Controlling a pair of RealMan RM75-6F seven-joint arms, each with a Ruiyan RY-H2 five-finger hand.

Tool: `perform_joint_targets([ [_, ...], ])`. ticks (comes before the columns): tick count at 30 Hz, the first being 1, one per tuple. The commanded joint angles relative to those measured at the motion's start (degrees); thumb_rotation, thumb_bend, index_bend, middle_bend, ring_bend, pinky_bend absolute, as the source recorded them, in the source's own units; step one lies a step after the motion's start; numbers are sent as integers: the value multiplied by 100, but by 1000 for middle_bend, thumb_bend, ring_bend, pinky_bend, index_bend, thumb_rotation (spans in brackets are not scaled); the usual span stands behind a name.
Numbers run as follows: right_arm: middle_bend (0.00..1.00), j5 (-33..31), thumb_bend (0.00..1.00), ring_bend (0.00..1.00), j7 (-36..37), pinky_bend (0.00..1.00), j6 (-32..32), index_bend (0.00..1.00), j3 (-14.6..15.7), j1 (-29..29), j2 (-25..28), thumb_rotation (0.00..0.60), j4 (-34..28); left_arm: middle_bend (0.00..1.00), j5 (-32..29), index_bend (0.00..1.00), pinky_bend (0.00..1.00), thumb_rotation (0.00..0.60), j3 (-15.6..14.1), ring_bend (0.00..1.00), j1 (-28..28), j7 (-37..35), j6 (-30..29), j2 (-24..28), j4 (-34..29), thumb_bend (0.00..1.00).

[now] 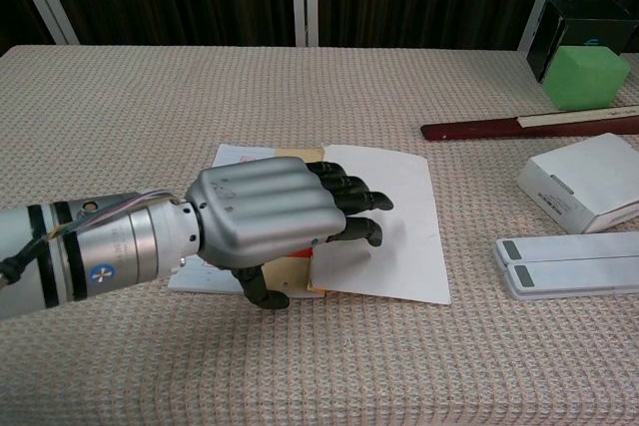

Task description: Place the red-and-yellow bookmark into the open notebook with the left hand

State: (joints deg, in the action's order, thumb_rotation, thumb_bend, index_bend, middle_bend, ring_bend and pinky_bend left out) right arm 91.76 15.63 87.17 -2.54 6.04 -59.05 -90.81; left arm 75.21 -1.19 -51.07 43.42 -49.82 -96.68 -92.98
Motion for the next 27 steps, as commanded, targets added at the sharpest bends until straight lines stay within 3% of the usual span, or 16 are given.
perform_joint_targets([
  [1, 224, -1, 90, 57, 0, 190, -8, 126, 0, 4, -3, 600, 3, 0, 4, 172, 90, 600, -5, 1, 6, 0, -4, 7, -5, 156],
  [9, 224, -19, 90, 57, 18, 190, -9, 127, -7, 0, 10, 600, 8, 0, 69, 172, 90, 600, -29, 2, 82, 48, -165, 281, -267, 156],
  [15, 220, -85, 90, 57, 126, 190, -76, 127, -28, 23, 31, 600, 57, 0, -41, 172, 90, 600, 29, 2, 395, -374, -600, 1161, -1002, 157],
  [22, 218, -256, 90, 57, 241, 192, -271, 127, -67, 80, 105, 600, 139, 0, -308, 172, 89, 600, 254, 2, 1168, -1448, -1655, 2404, -1492, 157],
  [27, 219, -414, 99, 57, 335, 192, -443, 127, -106, 126, 156, 600, 275, 5, -604, 182, 89, 600, 515, 2, 1986, -2385, -2749, 3004, -1168, 156],
])
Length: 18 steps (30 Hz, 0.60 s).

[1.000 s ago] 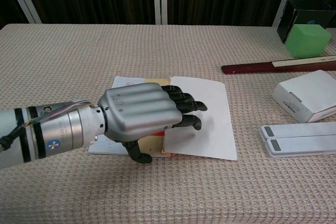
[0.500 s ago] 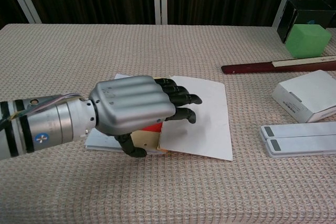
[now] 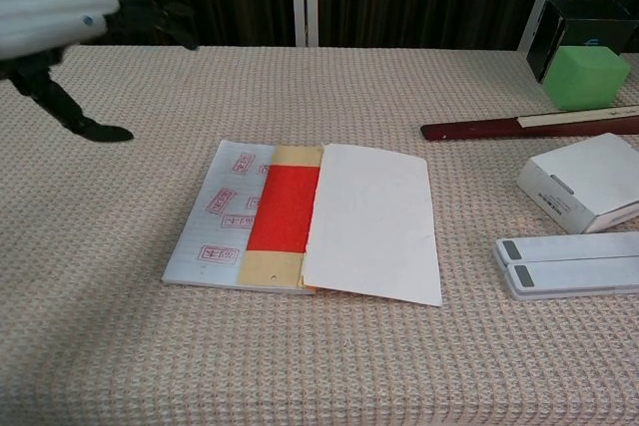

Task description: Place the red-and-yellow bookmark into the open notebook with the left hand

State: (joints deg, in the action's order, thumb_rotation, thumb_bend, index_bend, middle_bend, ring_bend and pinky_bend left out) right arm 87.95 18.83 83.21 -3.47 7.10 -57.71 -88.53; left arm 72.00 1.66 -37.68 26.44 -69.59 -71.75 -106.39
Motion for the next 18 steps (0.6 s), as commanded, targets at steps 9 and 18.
perform_joint_targets([
  [9, 95, 139, 153, 0, -171, 0, 87, 87, 69, -50, 63, 600, 144, 14, -363, 191, 83, 600, -95, 3, 1999, -1768, -1729, 969, 817, 155],
  [18, 114, 540, 153, 0, -402, 0, 531, 85, 224, -244, -95, 600, 117, 20, 754, 191, 76, 600, -699, 3, 2867, -1968, -2432, 667, 1256, 155],
])
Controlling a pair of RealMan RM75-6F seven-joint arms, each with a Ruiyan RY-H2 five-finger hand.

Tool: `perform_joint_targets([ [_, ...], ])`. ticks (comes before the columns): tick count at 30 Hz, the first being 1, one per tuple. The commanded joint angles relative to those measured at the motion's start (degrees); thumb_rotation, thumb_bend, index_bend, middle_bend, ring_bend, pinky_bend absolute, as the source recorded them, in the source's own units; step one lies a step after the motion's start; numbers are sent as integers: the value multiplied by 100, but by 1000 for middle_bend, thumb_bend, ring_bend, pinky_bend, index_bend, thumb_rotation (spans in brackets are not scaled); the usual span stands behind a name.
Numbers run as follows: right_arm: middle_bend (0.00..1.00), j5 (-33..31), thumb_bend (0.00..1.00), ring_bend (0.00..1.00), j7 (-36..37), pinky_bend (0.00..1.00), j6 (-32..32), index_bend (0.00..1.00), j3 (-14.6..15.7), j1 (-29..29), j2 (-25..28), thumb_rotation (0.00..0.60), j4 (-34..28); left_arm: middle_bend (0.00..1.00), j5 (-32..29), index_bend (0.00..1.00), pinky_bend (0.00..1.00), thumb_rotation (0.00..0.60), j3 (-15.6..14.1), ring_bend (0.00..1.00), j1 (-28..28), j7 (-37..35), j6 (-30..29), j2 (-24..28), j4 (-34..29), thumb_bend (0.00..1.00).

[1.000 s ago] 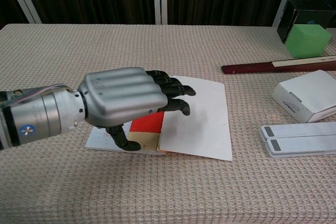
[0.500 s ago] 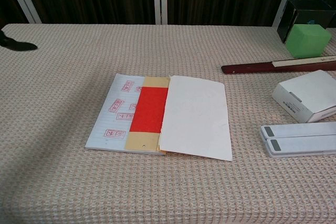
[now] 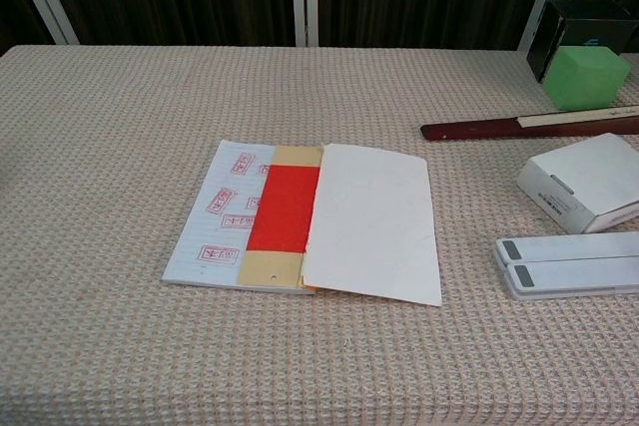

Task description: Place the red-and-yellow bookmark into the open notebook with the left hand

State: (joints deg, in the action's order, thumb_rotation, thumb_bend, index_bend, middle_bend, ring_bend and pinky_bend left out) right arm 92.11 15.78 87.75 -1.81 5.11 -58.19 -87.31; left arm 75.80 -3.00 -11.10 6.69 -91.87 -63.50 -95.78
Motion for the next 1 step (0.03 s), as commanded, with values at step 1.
perform_joint_targets([
  [1, 118, 165, 154, 0, -130, 0, 92, 83, 73, -48, -52, 600, -7, 20, 478, 191, 76, 600, -277, 2, 241, 20, -207, -183, 227, 156],
])
